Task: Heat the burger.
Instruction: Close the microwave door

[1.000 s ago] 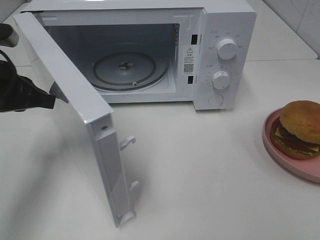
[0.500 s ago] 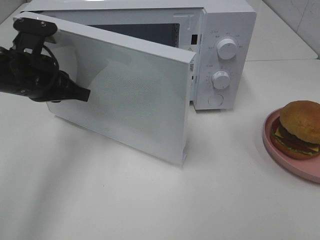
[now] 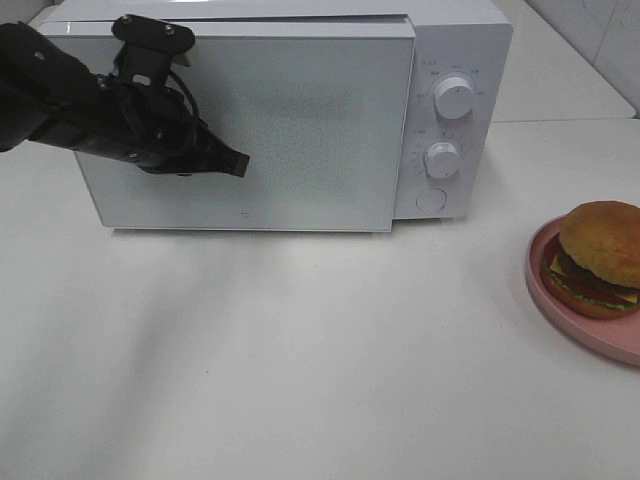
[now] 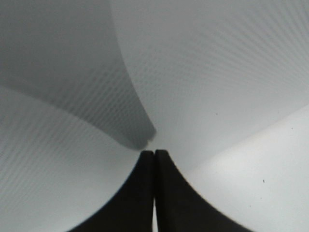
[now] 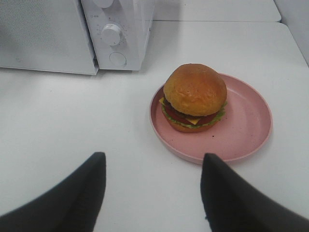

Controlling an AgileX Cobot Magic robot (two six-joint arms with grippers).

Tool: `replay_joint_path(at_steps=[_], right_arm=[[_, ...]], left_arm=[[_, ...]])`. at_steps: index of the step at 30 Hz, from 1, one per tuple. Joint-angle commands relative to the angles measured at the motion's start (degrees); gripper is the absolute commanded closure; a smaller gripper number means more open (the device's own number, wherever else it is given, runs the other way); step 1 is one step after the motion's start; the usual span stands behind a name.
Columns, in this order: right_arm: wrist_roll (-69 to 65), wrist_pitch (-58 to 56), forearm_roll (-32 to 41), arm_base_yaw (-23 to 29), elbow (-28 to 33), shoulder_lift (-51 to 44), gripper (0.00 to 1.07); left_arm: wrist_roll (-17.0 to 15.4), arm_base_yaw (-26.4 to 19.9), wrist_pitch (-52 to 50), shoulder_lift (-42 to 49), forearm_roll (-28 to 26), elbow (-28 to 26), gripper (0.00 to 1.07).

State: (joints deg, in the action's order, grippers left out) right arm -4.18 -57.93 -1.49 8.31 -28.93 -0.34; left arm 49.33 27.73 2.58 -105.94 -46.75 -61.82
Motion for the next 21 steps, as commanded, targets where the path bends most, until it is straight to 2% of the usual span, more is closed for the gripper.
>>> replay_joint_path(at_steps=[1,7,21], right_arm=[[0.5,0.5,-0.1,-0.3,0.1,-1.4,0.5],[0.5,0.5,-0.1,-0.3,0.1,-1.4,0.5],[0.5,0.5,-0.1,-0.3,0.1,-1.4,0.5]], left_arm=[[-0.1,1.1,-1.6,-2.2,-0.2,-3.2,1.07],[-0.1,1.8,-1.3,-6.8,-0.2,-9.3,1.07],[-0.1,4.8,-1.2,-12.2,-0.2,-19.5,1.07]])
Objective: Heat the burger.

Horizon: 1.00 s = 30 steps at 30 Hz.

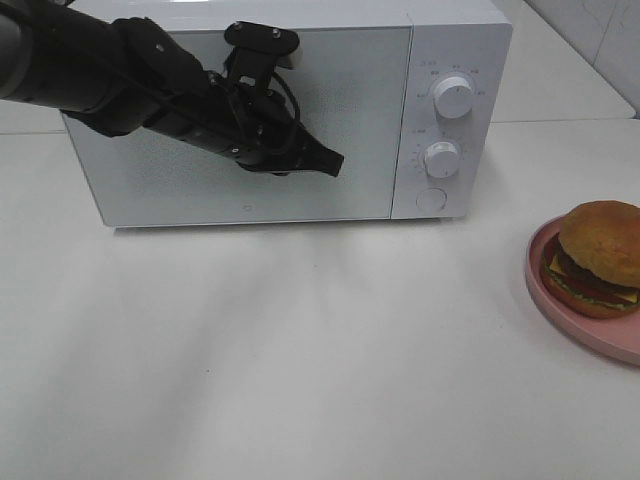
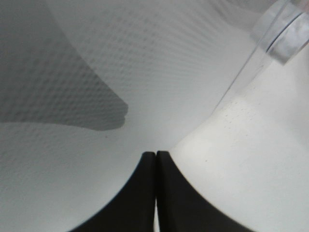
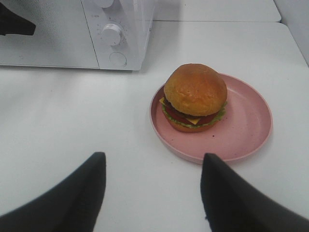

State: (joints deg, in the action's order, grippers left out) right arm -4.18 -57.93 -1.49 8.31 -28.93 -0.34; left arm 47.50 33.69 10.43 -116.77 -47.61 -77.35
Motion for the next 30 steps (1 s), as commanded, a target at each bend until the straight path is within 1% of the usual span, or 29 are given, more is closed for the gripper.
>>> replay_joint_path(at_steps=[1,6,8,9,10,11,12,13,14,15,16,17,18,19,20,22,23,24,25,26,27,28,29,30], right_arm=[[0.5,0.5,-0.1,-0.3,0.1,-1.4,0.5],[0.4,0.5,-0.1,-0.3,0.1,-1.4,0.5],[0.4,0.5,-0.1,-0.3,0.1,-1.4,0.5],[0.4,0.5,-0.1,-0.3,0.1,-1.4,0.5],[0.4,0.5,-0.1,-0.3,0.1,-1.4,0.5],[0.4,0.5,-0.1,-0.3,0.1,-1.4,0.5],[0.4,0.5,-0.1,-0.3,0.1,-1.4,0.5],[0.4,0.5,-0.1,-0.3,0.1,-1.4,0.5],[0.4,0.5,-0.1,-0.3,0.1,-1.4,0.5],[0.4,0.5,-0.1,-0.3,0.1,-1.4,0.5],[0.4,0.5,-0.1,-0.3,0.1,-1.4,0.5],[0.4,0.5,-0.1,-0.3,0.1,-1.4,0.5],[0.4,0.5,-0.1,-0.3,0.1,-1.4,0.5],[0.4,0.5,-0.1,-0.3,0.1,-1.4,0.5],[0.4,0.5,-0.1,-0.3,0.1,-1.4,0.5],[0.4,0.5,-0.1,-0.3,0.1,-1.4,0.5],[0.4,0.5,-0.1,-0.3,0.1,-1.4,0.5],[0.4,0.5,-0.1,-0.3,0.1,-1.4,0.5],[0.4,0.5,-0.1,-0.3,0.1,-1.4,0.5],[0.4,0.5,-0.1,-0.3,0.1,-1.4,0.5],[0.4,0.5,-0.1,-0.3,0.1,-1.4,0.5],[0.4,0.5,-0.1,-0.3,0.1,-1.4,0.5],[0.4,0.5,-0.1,-0.3,0.1,-1.4,0.5],[0.4,0.5,-0.1,-0.3,0.1,-1.4,0.5]], left_arm=[[1.7,-0.7,-8.8,-1.8,0.7,-4.9,1.07],[1.7,0.3,-8.3,-1.8,0.7,-5.0,1.07],[1.7,0.8,-4.6,-1.7,0.7,-5.0,1.07],[1.7,0.8,-4.6,-1.7,0.7,-5.0,1.07],[1.7,1.0,-0.4,-1.5,1.5,-5.0,1.07],[1.7,1.0,-0.4,-1.5,1.5,-5.0,1.07],[1.7,1.0,4.0,-1.3,3.1,-5.0,1.07],[1.7,1.0,5.9,-1.1,4.6,-5.0,1.07],[1.7,1.0,5.9,-1.1,4.6,-5.0,1.07],[1.5,0.9,10.6,-0.5,8.3,-5.0,1.07],[1.0,0.9,12.8,-0.2,10.0,-5.0,1.07],[1.0,0.9,12.8,-0.2,10.0,-5.0,1.07],[-0.5,0.9,16.6,1.0,13.4,-5.0,1.07],[-1.7,0.9,18.4,1.5,15.3,-5.0,1.07],[-1.7,0.9,18.4,1.5,15.3,-5.0,1.07],[-6.2,0.9,25.4,4.2,22.5,-5.0,1.07],[-6.2,0.9,25.4,4.2,22.5,-5.0,1.07],[-7.6,0.9,27.5,5.0,24.3,-5.0,1.07],[-10.5,0.9,31.6,6.7,27.2,-5.0,1.07],[-10.5,0.9,31.6,6.7,27.2,-5.0,1.07],[-12.1,0.9,33.6,7.5,28.8,-5.0,1.07],[-12.1,0.9,33.6,7.5,28.8,-5.0,1.07],[-15.1,0.9,37.2,9.1,31.3,-5.0,1.07],[-16.8,0.9,39.2,9.9,32.6,-5.0,1.07]])
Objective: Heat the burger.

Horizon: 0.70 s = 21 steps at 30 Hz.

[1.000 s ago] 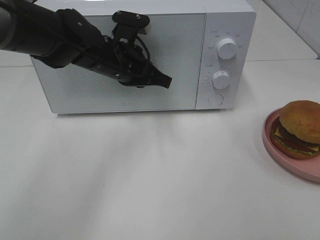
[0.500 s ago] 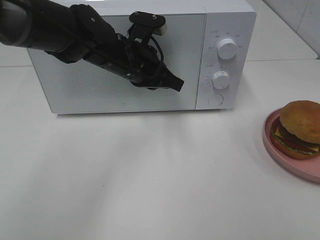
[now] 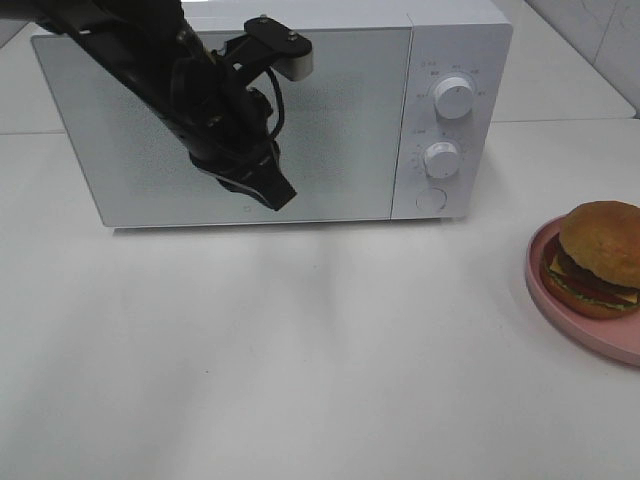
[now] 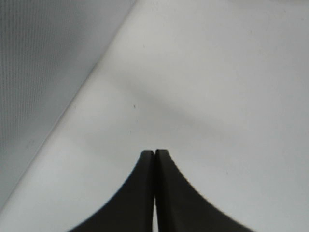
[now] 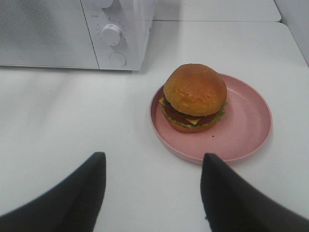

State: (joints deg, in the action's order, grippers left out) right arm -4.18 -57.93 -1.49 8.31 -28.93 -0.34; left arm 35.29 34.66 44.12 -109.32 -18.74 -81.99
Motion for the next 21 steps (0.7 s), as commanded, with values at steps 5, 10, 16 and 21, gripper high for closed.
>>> replay_joint_path(at_steps=[5,10,16,21], right_arm=[[0.4,0.5,-0.1,-0.3,0.1,-1.4,0.5],[0.4,0.5,-0.1,-0.3,0.1,-1.4,0.5],[0.4,0.5,-0.1,-0.3,0.1,-1.4,0.5],[0.4,0.5,-0.1,-0.3,0.1,-1.4,0.5]], left_arm=[[-12.9,-0.1,14.8,4.8,8.2,-0.4,1.07],[-20.7,-0.2,21.1,5.2,12.4,-0.4,1.07],[-28.0,-0.2,28.8,5.8,17.3,-0.3,1.07],[-28.5,-1.3,29.1,7.6,19.6,0.1,1.07]])
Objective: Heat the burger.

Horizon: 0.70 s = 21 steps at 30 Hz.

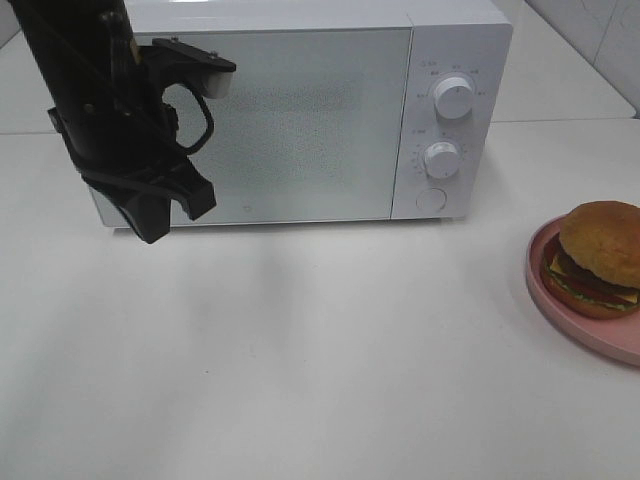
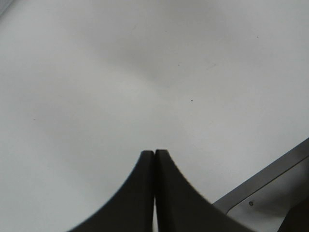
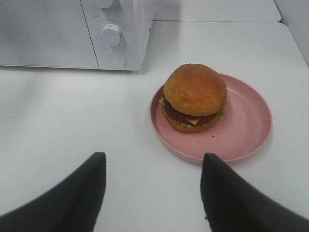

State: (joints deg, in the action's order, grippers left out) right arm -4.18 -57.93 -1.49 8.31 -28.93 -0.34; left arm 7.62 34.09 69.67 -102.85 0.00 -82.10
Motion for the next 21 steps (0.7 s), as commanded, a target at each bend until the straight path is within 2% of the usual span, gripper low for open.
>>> replay_joint_path(at_steps=[1,2,3,4,6,7,8,9,10,11,12,13,14,15,17,21], right_arm=[[0.4,0.5,-0.1,-0.3,0.1,-1.4,0.5],[0.4,0.5,-0.1,-0.3,0.1,-1.4,0.5],[0.5,0.5,-0.1,-0.3,0.1,-1.4,0.5],[0.5,0.5,-0.1,-0.3,0.1,-1.4,0.5],[0.5,0.5,-0.1,-0.3,0.1,-1.4,0.5],[0.5,0.5,-0.1,-0.3,0.1,-1.4,0.5],[0.5,0.5,-0.1,-0.3,0.1,-1.4,0.5],[0.5,0.5,-0.1,-0.3,0.1,-1.4,0.5],[0.5,0.5,-0.1,-0.3,0.1,-1.4,0.5],[0.5,0.5,-0.1,-0.3,0.1,-1.4,0.5],[0.5,0.5,-0.1,-0.3,0.1,-1.4,0.5],[0.5,0.5,-0.1,-0.3,0.1,-1.4,0.5],[0.5,0.5,-0.1,-0.3,0.1,-1.4,0.5],[0.5,0.5,-0.1,-0.3,0.1,-1.4,0.5],[0.5,0.5,-0.1,-0.3,0.1,-1.4,0.5],[0.5,0.5,-0.1,-0.3,0.1,-1.4,0.5]], left_arm=[[-1.0,-2.6,3.6,2.0,0.0,0.2,1.07],[-1.0,-2.6,3.6,2.0,0.0,0.2,1.07],[-2.2,-5.7,3.6,3.1,-1.0,0.4,1.07],[-2.2,-5.7,3.6,3.1,-1.0,0.4,1.07],[-4.4,-11.3,3.6,4.4,-1.9,0.6,1.07],[-4.4,-11.3,3.6,4.4,-1.9,0.6,1.07],[-5.3,-13.4,3.6,4.9,-2.0,0.7,1.07],[-6.0,-17.2,3.6,6.4,-1.9,1.5,1.07],[-6.0,-17.2,3.6,6.4,-1.9,1.5,1.07],[-6.4,-19.3,3.6,7.2,-1.9,1.9,1.07],[-6.9,-23.4,3.6,8.6,-1.9,2.9,1.07],[-6.9,-23.4,3.6,8.6,-1.9,2.9,1.07],[-6.9,-26.8,3.6,10.2,-2.0,3.9,1.07],[-6.9,-26.8,3.6,10.2,-2.0,3.9,1.07],[-9.4,-31.1,3.6,13.3,-2.0,6.0,1.07],[-9.6,-33.7,3.5,16.8,-1.7,8.7,1.07]])
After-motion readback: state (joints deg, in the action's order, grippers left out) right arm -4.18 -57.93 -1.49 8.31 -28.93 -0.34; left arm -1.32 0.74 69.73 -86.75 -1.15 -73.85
